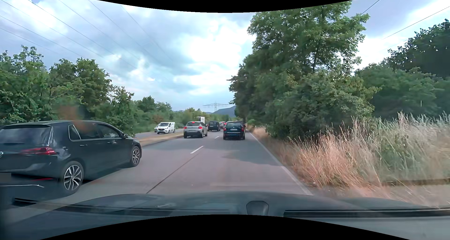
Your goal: Follow the waypoints while adhering to traffic rules and regulations
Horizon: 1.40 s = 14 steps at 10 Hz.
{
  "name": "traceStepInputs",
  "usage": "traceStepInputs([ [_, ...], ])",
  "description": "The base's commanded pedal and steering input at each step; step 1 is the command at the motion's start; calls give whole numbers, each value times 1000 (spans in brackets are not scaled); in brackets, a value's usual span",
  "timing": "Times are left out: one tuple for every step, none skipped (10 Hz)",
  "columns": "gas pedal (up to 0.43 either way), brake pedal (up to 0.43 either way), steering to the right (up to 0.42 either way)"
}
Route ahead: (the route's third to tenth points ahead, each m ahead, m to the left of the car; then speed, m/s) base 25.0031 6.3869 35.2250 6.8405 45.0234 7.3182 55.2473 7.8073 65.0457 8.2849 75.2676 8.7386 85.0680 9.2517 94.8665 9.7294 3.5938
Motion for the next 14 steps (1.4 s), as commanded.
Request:
traceStepInputs([
  [189,0,-4],
  [177,0,-4],
  [177,0,-4],
  [169,0,-4],
  [150,0,-4],
  [138,0,-3],
  [138,0,-2],
  [138,0,-2],
  [138,0,-2],
  [130,0,-2],
  [98,0,-1],
  [79,0,1],
  [79,0,1],
  [79,0,1],
])
